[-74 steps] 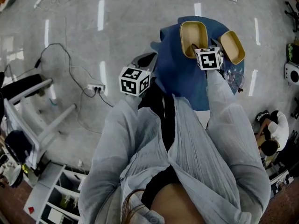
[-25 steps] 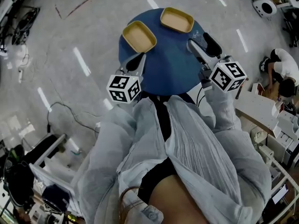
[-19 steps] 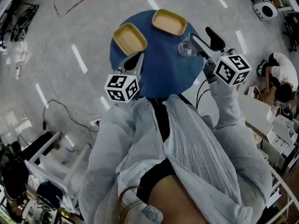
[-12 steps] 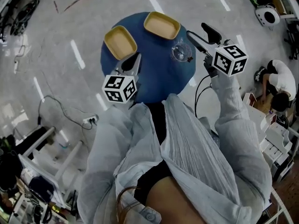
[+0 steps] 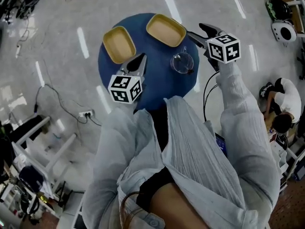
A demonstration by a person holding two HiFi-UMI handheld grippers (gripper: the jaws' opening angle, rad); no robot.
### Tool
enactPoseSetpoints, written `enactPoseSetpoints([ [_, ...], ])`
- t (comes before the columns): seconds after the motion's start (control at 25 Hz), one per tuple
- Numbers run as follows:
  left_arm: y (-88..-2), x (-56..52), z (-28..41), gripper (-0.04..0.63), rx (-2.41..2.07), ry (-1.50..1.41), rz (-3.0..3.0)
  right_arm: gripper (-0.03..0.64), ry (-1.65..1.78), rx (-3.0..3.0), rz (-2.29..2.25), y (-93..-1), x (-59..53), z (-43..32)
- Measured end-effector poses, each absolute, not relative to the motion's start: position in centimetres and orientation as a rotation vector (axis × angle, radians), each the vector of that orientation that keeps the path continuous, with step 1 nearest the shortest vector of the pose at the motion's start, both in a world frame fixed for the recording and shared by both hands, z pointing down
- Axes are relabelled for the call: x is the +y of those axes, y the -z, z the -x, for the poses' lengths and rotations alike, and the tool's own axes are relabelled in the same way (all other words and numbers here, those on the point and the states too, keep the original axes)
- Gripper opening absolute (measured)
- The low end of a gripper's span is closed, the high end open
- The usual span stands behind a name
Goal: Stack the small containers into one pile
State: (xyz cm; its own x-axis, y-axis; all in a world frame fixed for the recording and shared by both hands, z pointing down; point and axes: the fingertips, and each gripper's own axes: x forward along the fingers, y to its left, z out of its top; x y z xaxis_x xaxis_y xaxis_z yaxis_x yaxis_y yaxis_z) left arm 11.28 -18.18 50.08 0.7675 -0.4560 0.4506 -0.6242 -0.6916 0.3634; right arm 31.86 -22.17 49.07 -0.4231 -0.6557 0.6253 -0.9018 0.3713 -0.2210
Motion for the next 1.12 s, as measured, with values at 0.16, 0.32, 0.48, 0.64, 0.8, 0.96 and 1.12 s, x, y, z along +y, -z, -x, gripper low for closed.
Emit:
enactPoseSetpoints([
  [0.16,-51.5,-18.7,-12.1,0.012,-0.855,-0.452,-2.416,0.282,-0.777,-2.172,-1.253,-52.0,-23.6,-31.9],
  [0.32,-52.6,-18.6,-12.6,0.012,-0.865,-0.466,-2.381,0.275,-0.763,-2.136,-1.171,-54.7,-24.9,-31.3],
  [0.48,-53.4,-18.7,-12.7,0.012,-0.863,-0.479,-2.364,0.232,-0.750,-2.110,-1.119,-56.6,-26.4,-30.4],
  [0.64,-53.8,-19.0,-12.4,0.012,-0.870,-0.478,-2.346,0.196,-0.732,-2.070,-1.034,-58.1,-27.0,-29.9],
  [0.8,-53.9,-18.9,-12.3,0.012,-0.860,-0.483,-2.340,0.170,-0.738,-2.027,-0.990,-59.1,-27.1,-29.6],
  [0.96,-54.2,-18.8,-12.2,0.012,-0.842,-0.484,-2.338,0.117,-0.750,-1.988,-0.991,-60.2,-27.1,-29.6],
  [1.12,-54.1,-18.7,-12.0,0.012,-0.833,-0.476,-2.340,0.047,-0.761,-1.981,-1.019,-60.0,-27.1,-29.7],
])
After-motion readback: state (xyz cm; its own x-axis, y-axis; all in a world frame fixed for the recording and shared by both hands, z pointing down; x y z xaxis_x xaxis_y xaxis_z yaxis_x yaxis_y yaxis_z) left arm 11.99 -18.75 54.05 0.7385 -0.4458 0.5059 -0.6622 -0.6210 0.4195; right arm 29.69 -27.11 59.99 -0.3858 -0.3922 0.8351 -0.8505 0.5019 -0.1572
